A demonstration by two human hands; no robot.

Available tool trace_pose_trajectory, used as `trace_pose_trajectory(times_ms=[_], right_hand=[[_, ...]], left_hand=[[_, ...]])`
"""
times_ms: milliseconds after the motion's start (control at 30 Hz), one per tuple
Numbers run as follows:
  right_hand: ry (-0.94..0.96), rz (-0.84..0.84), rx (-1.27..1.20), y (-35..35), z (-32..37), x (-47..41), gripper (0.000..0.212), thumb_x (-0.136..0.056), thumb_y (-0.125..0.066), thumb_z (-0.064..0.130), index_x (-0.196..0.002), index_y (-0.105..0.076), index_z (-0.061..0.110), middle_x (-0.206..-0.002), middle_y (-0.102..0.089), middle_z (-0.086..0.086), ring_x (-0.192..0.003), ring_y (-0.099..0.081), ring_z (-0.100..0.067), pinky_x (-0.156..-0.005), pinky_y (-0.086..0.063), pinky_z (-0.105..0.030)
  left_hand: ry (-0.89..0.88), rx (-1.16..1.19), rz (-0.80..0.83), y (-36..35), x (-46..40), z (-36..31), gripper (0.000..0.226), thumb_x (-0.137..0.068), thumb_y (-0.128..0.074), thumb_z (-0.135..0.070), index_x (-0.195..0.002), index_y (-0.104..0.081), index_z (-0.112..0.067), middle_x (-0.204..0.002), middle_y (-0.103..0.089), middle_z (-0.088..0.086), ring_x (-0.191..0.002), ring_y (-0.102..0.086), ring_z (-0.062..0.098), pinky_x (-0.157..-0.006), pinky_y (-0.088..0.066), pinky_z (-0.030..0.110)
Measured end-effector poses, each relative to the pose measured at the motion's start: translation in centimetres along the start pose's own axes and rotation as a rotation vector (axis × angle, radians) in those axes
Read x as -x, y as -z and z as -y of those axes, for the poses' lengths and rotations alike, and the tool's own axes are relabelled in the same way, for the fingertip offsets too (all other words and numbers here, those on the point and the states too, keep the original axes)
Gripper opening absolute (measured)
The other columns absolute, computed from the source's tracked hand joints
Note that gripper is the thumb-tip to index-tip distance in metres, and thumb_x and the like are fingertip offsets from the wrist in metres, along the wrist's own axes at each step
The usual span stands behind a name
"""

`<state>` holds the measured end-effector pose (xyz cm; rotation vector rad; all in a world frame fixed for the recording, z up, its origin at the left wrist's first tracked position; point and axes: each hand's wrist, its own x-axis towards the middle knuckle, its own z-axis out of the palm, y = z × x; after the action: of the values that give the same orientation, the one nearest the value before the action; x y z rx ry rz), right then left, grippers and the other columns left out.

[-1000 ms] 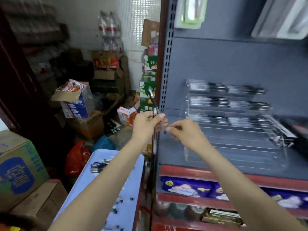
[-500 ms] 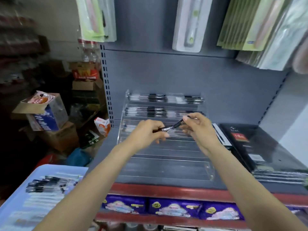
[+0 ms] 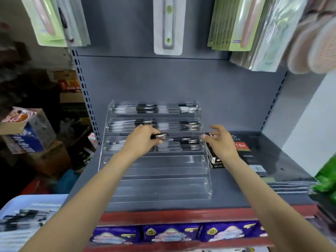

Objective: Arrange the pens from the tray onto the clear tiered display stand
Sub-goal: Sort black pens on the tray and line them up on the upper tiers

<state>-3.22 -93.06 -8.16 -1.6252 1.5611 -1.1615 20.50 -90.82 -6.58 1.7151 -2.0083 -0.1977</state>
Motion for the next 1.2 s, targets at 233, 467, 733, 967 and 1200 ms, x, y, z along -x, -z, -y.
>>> trace_pose_trajectory(times_ms=[233, 467, 733, 967, 1200], right_hand=[[-0.011, 0.074, -0.012, -0.8, -0.4, 0.0, 0.049, -0.091, -0.059, 0.026, -0.135, -0.043, 0.012, -0.125, -0.055, -0.01, -0.1, -0.053, -0.015, -0.088, -0.045, -0.029], [0.225, -0.062, 0.156, -1.1, 0.6, 0.4, 0.04, -0.091, -0.059, 0.022, -0.129, -0.049, 0.014, -0.121, -0.049, -0.008, -0.106, -0.052, -0.017, -0.093, -0.041, -0.022], [0.31, 0.208, -0.134, -1.4, 2.7, 0.7, 0.012, -0.085, -0.066, 0.008, -0.079, -0.067, 0.019, -0.073, -0.065, 0.004, -0.063, -0.061, -0.001, -0.066, -0.05, -0.014], [0.171, 0.09, -0.104, 0.7, 0.5, -0.5, 0.013, -0.083, -0.068, 0.011, -0.075, -0.068, 0.021, -0.073, -0.068, -0.003, -0.071, -0.064, -0.015, -0.084, -0.053, -0.029], [0.221, 0.031, 0.212, 0.3, -0.5, -0.8, 0.015, -0.084, -0.069, 0.016, -0.098, -0.069, 0.01, -0.092, -0.061, -0.003, -0.069, -0.056, -0.004, -0.062, -0.039, 0.001]], left_hand=[[0.009, 0.057, 0.079, -1.1, -1.1, -1.1, 0.012, -0.079, -0.072, -0.028, -0.09, -0.071, -0.024, -0.077, -0.062, -0.008, -0.079, -0.058, 0.015, -0.08, -0.051, 0.036], [-0.11, -0.027, 0.113, -0.9, -0.4, -1.5, 0.032, -0.097, -0.043, -0.019, -0.125, -0.057, -0.011, -0.114, -0.054, 0.008, -0.107, -0.039, 0.024, -0.09, -0.026, 0.025], [-0.167, 0.053, 0.107, -0.7, -0.8, -3.5, 0.043, -0.093, -0.054, -0.026, -0.134, -0.048, -0.015, -0.125, -0.052, 0.003, -0.115, -0.048, 0.018, -0.095, -0.031, 0.02], [-0.064, 0.21, -0.051, -0.6, 0.3, -0.9, 0.013, -0.086, -0.064, -0.012, -0.099, -0.067, -0.013, -0.092, -0.062, -0.006, -0.082, -0.055, 0.003, -0.082, -0.045, 0.019], [-0.017, 0.105, -0.083, -1.9, 0.0, -0.8, 0.017, -0.087, -0.064, -0.017, -0.102, -0.072, -0.014, -0.092, -0.061, 0.002, -0.084, -0.053, 0.013, -0.079, -0.04, 0.022]])
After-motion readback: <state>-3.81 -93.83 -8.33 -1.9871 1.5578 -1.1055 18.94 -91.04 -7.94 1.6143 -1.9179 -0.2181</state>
